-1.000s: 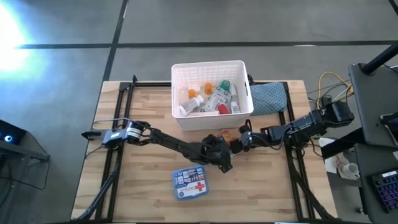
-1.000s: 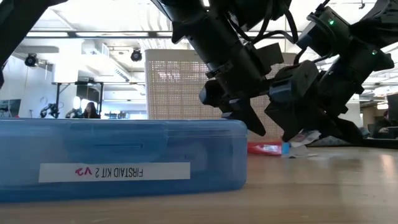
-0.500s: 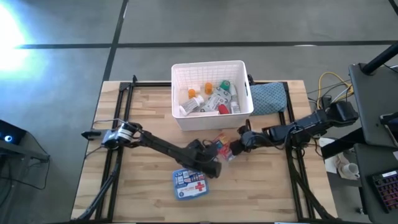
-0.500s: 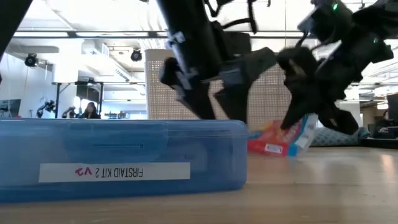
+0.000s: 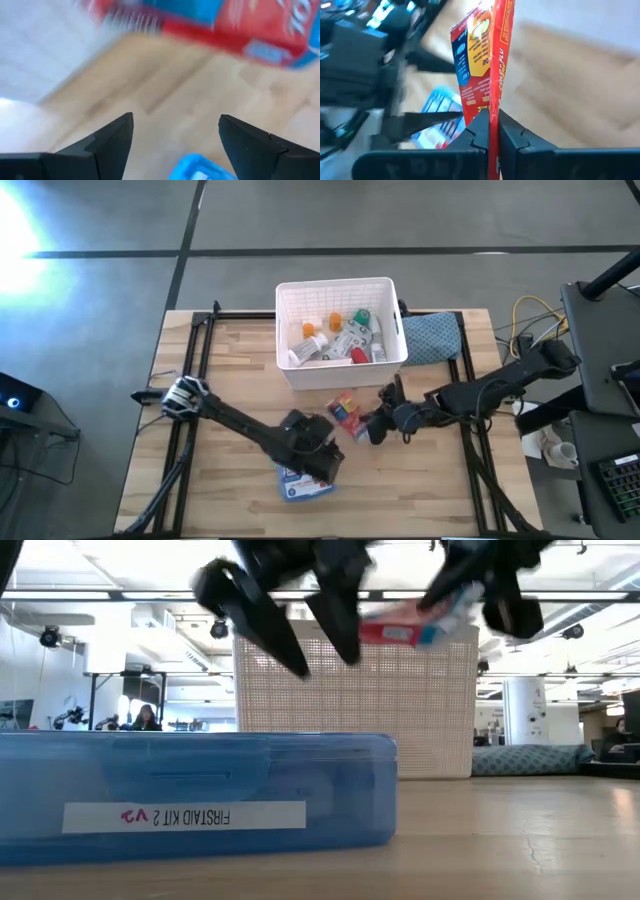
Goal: Pick & place medical supplies in basket/bin
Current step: Put the red caplet box into the white container, then put the blue first aid kit box into the white container
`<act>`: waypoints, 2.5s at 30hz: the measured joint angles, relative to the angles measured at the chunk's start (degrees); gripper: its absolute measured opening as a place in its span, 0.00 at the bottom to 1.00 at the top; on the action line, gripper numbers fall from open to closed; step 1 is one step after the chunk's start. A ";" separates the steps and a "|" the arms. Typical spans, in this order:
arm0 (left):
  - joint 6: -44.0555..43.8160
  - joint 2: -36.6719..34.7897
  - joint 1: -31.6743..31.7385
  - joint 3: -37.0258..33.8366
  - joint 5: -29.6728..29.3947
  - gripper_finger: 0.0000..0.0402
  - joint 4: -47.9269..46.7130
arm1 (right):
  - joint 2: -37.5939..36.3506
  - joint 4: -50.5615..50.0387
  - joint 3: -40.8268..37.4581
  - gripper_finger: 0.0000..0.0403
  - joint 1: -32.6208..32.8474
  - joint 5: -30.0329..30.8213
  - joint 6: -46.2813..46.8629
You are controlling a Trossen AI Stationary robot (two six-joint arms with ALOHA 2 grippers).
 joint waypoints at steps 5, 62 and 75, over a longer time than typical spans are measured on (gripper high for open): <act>-11.00 -4.77 -3.45 0.00 -12.15 0.67 -9.24 | 0.02 -13.01 12.85 0.02 1.27 12.06 -4.80; -59.88 -15.94 -27.52 -43.91 1.72 0.67 35.94 | 8.49 -21.62 24.12 0.71 -3.92 -14.97 -7.19; -57.39 -15.96 -27.37 -44.67 -3.30 0.67 37.77 | 23.86 4.75 10.61 0.72 -2.75 -22.43 6.68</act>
